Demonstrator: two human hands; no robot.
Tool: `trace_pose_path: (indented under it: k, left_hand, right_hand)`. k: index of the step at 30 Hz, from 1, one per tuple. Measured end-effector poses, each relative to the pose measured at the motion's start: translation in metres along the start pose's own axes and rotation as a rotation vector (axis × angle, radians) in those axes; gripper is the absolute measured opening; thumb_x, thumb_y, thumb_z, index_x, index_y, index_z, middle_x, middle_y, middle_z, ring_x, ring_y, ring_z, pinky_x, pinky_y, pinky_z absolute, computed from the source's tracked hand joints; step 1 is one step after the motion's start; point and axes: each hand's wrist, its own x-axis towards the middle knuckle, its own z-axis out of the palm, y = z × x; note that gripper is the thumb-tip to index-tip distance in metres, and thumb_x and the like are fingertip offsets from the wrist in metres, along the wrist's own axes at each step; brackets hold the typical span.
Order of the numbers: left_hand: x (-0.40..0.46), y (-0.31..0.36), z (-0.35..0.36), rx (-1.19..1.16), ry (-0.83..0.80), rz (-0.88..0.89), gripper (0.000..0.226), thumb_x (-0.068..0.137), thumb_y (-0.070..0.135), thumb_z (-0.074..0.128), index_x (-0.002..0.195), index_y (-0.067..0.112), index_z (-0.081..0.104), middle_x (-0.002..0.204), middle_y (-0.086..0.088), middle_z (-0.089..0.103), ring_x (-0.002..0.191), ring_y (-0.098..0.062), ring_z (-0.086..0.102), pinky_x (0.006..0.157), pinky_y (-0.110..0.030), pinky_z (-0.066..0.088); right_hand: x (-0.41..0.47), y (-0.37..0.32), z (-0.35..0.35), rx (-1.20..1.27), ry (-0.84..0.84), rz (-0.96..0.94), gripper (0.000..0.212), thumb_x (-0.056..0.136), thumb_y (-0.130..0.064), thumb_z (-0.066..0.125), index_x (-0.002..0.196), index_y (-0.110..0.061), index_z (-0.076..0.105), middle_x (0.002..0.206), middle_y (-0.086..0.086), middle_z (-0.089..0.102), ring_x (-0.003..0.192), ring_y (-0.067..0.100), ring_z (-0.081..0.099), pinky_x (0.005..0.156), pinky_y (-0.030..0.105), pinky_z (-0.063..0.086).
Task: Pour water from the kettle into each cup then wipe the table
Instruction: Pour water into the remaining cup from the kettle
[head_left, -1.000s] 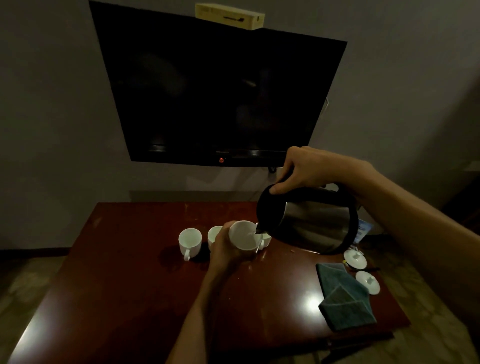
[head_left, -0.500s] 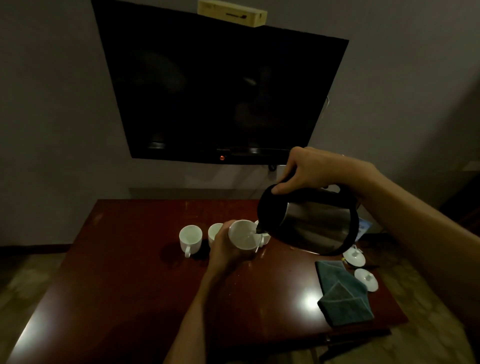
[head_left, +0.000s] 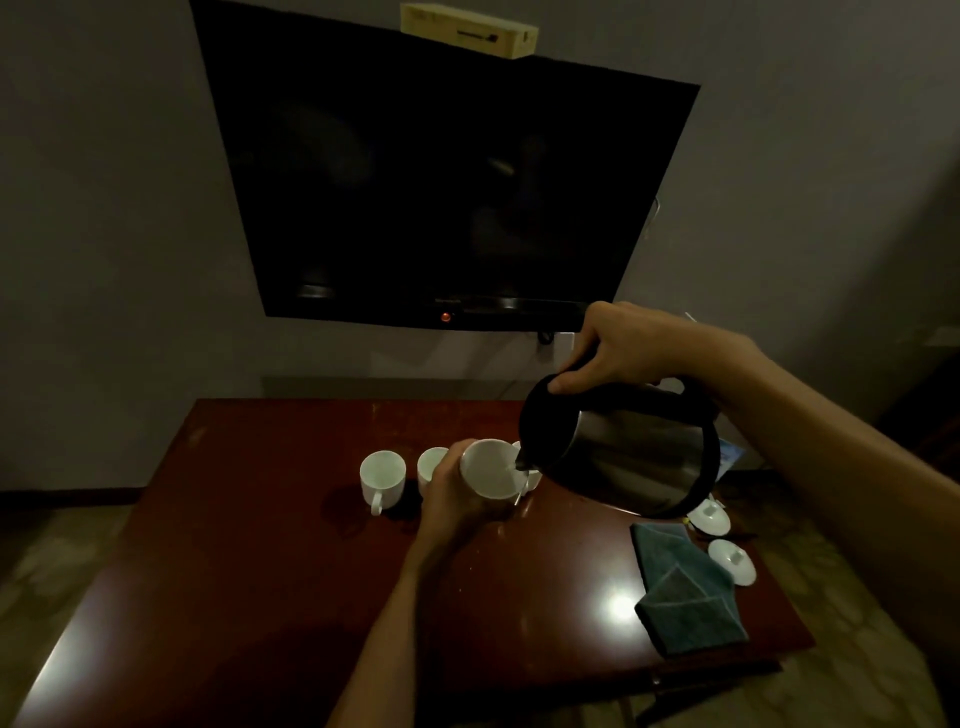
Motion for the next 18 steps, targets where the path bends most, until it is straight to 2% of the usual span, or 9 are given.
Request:
trace_pose_path:
  k: [3, 5, 7, 11, 13, 16, 18]
  left_hand:
    - [-0.0015, 0.0019, 0.0006, 0.018, -0.009, 0.005, 0.072, 0.061, 0.014, 0.091, 0.122, 0.019, 0.053, 0.112, 0.014, 0.056, 0.104, -0.001, 0.058, 0.077, -0.012, 0.047]
    - [-0.0035, 0.0052, 0.0006, -0.009, -0.018, -0.006, 0.068, 0.063, 0.007, 0.088, 0.118, 0.02, 0.051, 0.107, 0.017, 0.054, 0.094, 0.012, 0.058, 0.066, -0.007, 0.049]
    - [-0.0043, 0.0053, 0.0015, -0.034, -0.03, -0.006, 0.067, 0.065, 0.002, 0.087, 0.117, 0.021, 0.049, 0.105, 0.016, 0.053, 0.088, 0.023, 0.055, 0.062, -0.002, 0.046]
    - [-0.0046, 0.0037, 0.0016, -0.054, -0.041, -0.026, 0.07, 0.064, 0.001, 0.087, 0.122, 0.016, 0.051, 0.111, 0.007, 0.056, 0.091, 0.012, 0.059, 0.061, -0.003, 0.047]
    - [-0.0046, 0.004, 0.0012, -0.054, -0.039, -0.016, 0.07, 0.065, -0.001, 0.087, 0.124, 0.01, 0.051, 0.111, 0.003, 0.058, 0.089, 0.02, 0.057, 0.06, -0.002, 0.046]
    - [-0.0058, 0.008, 0.0, -0.063, -0.025, -0.009, 0.067, 0.064, 0.0, 0.087, 0.119, 0.014, 0.052, 0.103, 0.014, 0.055, 0.085, 0.023, 0.056, 0.059, -0.001, 0.045]
    - [-0.0051, 0.009, -0.0016, -0.061, -0.01, -0.013, 0.07, 0.062, 0.003, 0.089, 0.117, 0.021, 0.051, 0.105, 0.017, 0.054, 0.094, 0.01, 0.06, 0.063, -0.003, 0.046]
  right_hand:
    - [0.0017, 0.0002, 0.0013, -0.017, 0.008, 0.021, 0.057, 0.073, -0.064, 0.071, 0.095, -0.012, 0.078, 0.087, 0.009, 0.076, 0.083, 0.028, 0.071, 0.082, 0.051, 0.06]
    - [0.0022, -0.0006, 0.0023, -0.013, 0.009, 0.041, 0.058, 0.069, -0.066, 0.072, 0.096, -0.015, 0.076, 0.088, 0.006, 0.075, 0.083, 0.025, 0.071, 0.083, 0.05, 0.06]
    - [0.003, -0.001, 0.0031, 0.002, 0.019, 0.049, 0.061, 0.065, -0.069, 0.072, 0.097, -0.017, 0.073, 0.09, 0.005, 0.075, 0.086, 0.024, 0.071, 0.084, 0.05, 0.06]
    - [0.0038, -0.0054, 0.0011, -0.001, 0.009, 0.041, 0.058, 0.072, -0.064, 0.072, 0.095, -0.011, 0.078, 0.09, 0.009, 0.076, 0.087, 0.026, 0.071, 0.085, 0.049, 0.06]
    - [0.0042, -0.0073, -0.0008, -0.01, 0.014, 0.03, 0.051, 0.078, -0.057, 0.074, 0.095, -0.009, 0.078, 0.09, 0.01, 0.076, 0.087, 0.027, 0.072, 0.085, 0.048, 0.06]
    - [0.005, -0.0072, -0.0026, -0.007, 0.02, 0.027, 0.045, 0.081, -0.052, 0.075, 0.094, -0.009, 0.079, 0.09, 0.011, 0.077, 0.087, 0.028, 0.072, 0.083, 0.046, 0.061]
    - [0.006, -0.0064, -0.0021, -0.004, 0.019, 0.016, 0.045, 0.081, -0.053, 0.074, 0.093, -0.01, 0.079, 0.09, 0.012, 0.077, 0.087, 0.03, 0.072, 0.082, 0.046, 0.061]
